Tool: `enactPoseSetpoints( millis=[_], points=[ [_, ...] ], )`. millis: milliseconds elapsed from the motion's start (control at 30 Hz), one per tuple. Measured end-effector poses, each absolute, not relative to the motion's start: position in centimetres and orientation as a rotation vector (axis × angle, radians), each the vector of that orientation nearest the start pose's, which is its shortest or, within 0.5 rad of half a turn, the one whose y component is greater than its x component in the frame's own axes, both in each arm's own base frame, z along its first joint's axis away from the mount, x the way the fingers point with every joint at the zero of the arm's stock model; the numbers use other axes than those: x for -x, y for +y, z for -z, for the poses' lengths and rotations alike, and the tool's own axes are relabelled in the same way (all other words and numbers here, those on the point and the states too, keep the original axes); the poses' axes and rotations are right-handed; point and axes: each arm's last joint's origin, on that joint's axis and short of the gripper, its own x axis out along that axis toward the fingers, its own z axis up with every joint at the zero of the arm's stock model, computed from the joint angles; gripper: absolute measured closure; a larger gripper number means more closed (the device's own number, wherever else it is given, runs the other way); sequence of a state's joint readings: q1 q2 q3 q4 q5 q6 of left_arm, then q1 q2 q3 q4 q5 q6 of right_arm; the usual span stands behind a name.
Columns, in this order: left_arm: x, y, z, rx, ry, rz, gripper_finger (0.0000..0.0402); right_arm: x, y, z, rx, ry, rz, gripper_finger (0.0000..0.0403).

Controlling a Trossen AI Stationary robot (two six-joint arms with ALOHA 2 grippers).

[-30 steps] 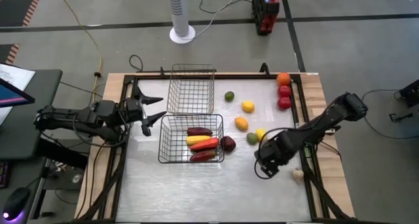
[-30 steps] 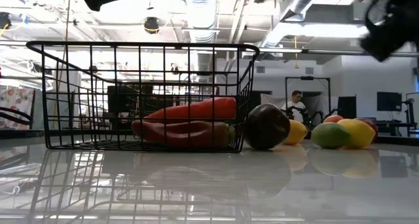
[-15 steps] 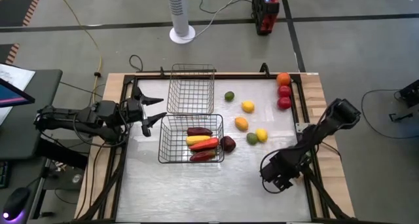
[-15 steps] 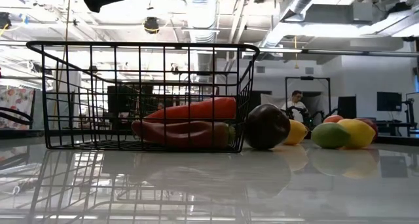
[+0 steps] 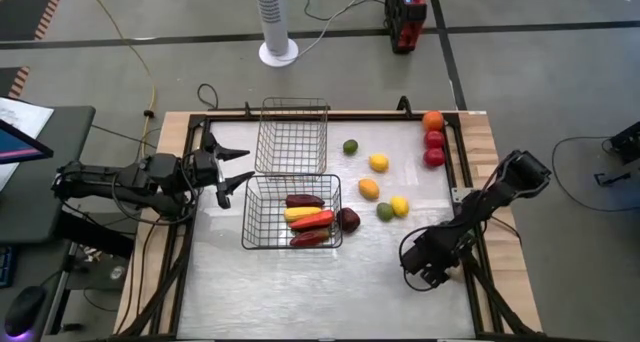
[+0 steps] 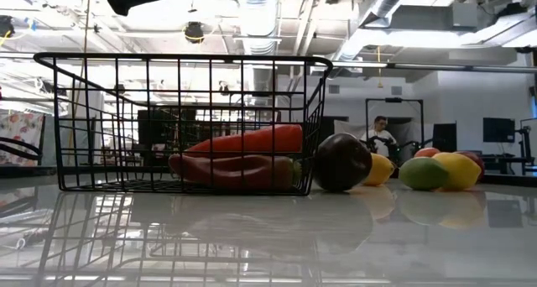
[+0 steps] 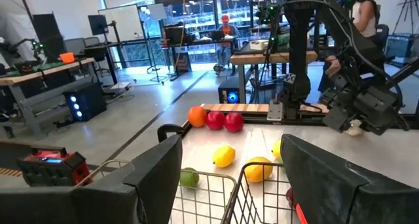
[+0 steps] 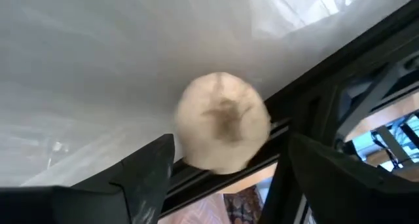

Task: Sort produce into baskets
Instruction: Put the garlic into the gold wire basket

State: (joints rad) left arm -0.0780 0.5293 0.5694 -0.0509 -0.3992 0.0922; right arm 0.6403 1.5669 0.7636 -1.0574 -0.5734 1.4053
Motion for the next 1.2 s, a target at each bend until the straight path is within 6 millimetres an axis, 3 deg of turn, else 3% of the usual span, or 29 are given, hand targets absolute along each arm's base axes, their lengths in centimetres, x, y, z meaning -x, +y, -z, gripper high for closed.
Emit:
enactPoseSetpoints(
  millis=[200,500,700,867,1000,1200],
  points=[
    [-12.9,0.1,-30.6,-0.093,0.025,-0.321,0.0152,-15.4,13.8,-14.0,-0.710,2.109,0.675,0.0086],
    [-12.9,0.1,-30.6,-0.094,0.025,-0.321,0.0152,-16.0,14.4,-11.5,-0.626,2.195,0.602,0.0107],
    [-12.9,0.1,-30.6,-0.093,0.025,-0.321,0.0152,-16.1,14.0,-11.8,-0.621,2.193,0.597,0.0133],
    [-12.9,0.1,-30.6,-0.093,0.023,-0.329,0.0152,-17.0,13.6,-14.3,-0.589,2.102,0.632,0.0166],
    [-12.9,0.1,-30.7,-0.091,0.014,-0.329,0.0152,-18.9,12.5,-17.4,-0.560,1.881,0.652,0.0183],
    [-12.9,0.1,-30.7,-0.090,0.013,-0.329,0.0152,-21.5,9.6,-22.4,-0.551,1.532,0.650,0.0173]
  ],
)
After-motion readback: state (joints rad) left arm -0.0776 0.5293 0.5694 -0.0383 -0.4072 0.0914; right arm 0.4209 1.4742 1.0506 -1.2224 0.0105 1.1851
